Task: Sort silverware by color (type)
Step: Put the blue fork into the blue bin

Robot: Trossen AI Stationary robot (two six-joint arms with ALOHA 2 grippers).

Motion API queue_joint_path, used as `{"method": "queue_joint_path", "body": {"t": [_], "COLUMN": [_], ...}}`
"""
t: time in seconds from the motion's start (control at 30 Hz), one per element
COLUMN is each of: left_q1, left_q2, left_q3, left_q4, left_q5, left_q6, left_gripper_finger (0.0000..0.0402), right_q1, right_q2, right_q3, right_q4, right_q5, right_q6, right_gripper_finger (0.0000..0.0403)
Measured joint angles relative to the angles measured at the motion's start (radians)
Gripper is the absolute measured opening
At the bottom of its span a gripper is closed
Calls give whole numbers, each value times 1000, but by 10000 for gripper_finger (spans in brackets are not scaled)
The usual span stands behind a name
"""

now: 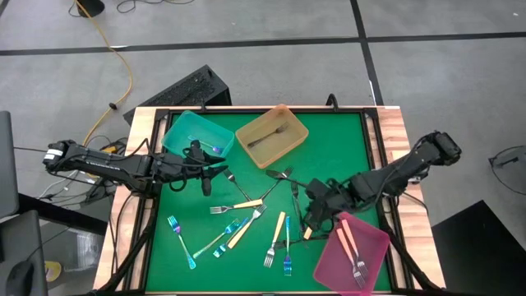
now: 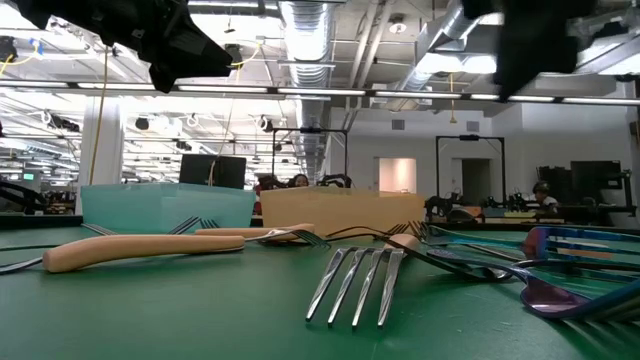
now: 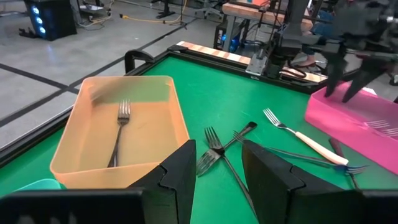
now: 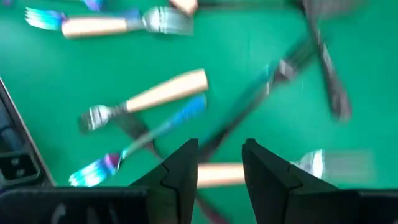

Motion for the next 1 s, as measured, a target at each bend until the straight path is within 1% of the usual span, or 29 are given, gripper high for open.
{"method": "queue_joint_path", "body": {"t": [0.07, 0.23, 0.3, 0.47, 0.5, 0.57, 0.7, 0.87, 1.0], "left_q1": [0, 0, 0, 0, 0, 0, 0, 0, 0], "left_q2": [0, 0, 0, 0, 0, 0, 0, 0, 0], "left_q3": [0, 0, 0, 0, 0, 0, 0, 0, 0], "left_q4": [0, 0, 0, -1, -1, -1, -2, -2, -3], "left_q5": [13, 18, 18, 19, 19, 19, 19, 21, 21], "left_q6": [0, 0, 0, 1, 1, 2, 12, 15, 15], "left_gripper_finger": [114, 114, 114, 114, 114, 114, 114, 114, 114], "right_q1": [-34, -109, -136, -194, -202, -219, -243, -262, -277], "right_q2": [0, 10, 24, 77, 92, 125, 191, 259, 296], "right_q3": [0, 0, 0, 1, 0, 0, 0, 0, 0], "right_q4": [44, 182, 251, 473, 511, 587, 648, 639, 633], "right_q5": [30, 145, 162, 162, 156, 113, 17, -9, -63], "right_q6": [-95, -295, -387, -591, -623, -672, -724, -736, -771], "right_gripper_finger": [148, 148, 148, 148, 148, 148, 148, 148, 148]}}
